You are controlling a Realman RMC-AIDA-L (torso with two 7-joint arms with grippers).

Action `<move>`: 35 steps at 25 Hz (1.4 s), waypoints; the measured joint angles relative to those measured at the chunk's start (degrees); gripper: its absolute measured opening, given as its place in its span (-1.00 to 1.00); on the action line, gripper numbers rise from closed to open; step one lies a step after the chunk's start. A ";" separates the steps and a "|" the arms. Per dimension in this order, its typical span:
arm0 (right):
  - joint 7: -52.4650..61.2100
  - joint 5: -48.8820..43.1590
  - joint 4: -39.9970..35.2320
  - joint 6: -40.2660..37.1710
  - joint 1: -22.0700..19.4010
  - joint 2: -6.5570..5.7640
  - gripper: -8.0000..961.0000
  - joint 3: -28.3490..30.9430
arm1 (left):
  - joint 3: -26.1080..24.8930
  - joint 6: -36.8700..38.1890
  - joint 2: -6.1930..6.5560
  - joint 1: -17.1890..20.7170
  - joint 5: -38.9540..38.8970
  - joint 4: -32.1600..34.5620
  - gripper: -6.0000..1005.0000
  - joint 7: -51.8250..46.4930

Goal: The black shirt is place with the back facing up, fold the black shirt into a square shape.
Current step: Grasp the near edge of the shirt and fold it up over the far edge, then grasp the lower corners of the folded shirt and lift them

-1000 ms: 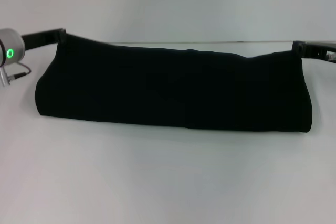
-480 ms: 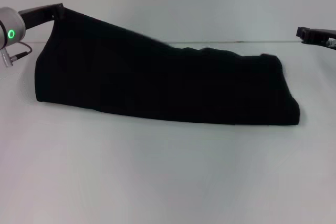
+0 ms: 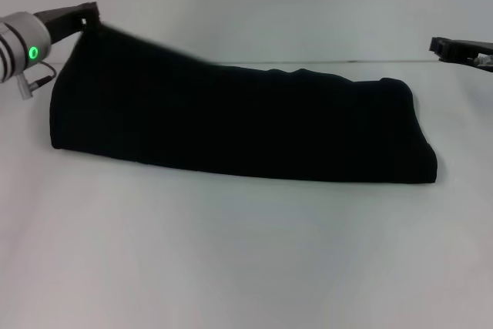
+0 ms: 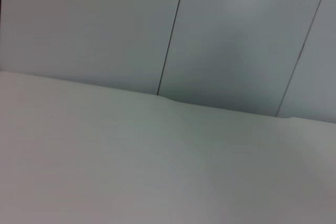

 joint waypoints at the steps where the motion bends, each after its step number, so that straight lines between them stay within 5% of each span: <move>1: -0.06 0.00 0.00 -0.19 0.00 0.07 -0.88 -0.12 | 0.07 -0.36 -0.23 -0.09 -1.01 -0.15 -0.94 1.46; 6: -0.37 0.01 -0.23 -0.34 -0.04 0.67 -0.83 -0.34 | 0.24 -2.49 -0.08 -0.76 -1.84 -1.42 -0.89 2.98; 8: -0.39 0.01 -0.21 -0.22 -0.15 0.68 -0.80 -0.51 | 0.24 -3.01 -0.04 -0.76 -1.86 -1.45 -0.76 2.91; 13: 0.29 -0.09 -0.22 -0.69 -0.65 0.63 -0.38 -0.78 | 0.27 -3.01 0.19 0.42 -1.70 -1.13 -0.42 1.27; 18: 3.43 -0.31 -0.47 -4.45 -1.91 -0.42 -0.25 -0.79 | 2.71 5.13 0.48 4.51 -1.29 1.94 -0.09 -6.17; 20: 5.10 -0.43 -0.50 -6.96 -2.52 -1.26 -0.25 -1.05 | 3.81 8.83 0.32 6.15 -1.26 3.83 0.45 -9.26; 27: 13.24 -0.50 -0.91 -17.09 -5.66 -4.39 -0.24 -5.66 | 10.34 19.40 -0.74 12.92 1.22 12.03 0.69 -22.18; 32: 13.64 -0.12 -2.21 -22.95 -8.05 -4.49 -0.23 -5.28 | 10.27 25.08 -2.79 17.68 4.34 19.37 0.83 -26.26; 35: 13.66 -0.08 -2.39 -22.98 -8.87 -4.09 -0.05 -5.27 | 9.95 27.24 -3.90 20.67 4.60 22.26 0.85 -26.72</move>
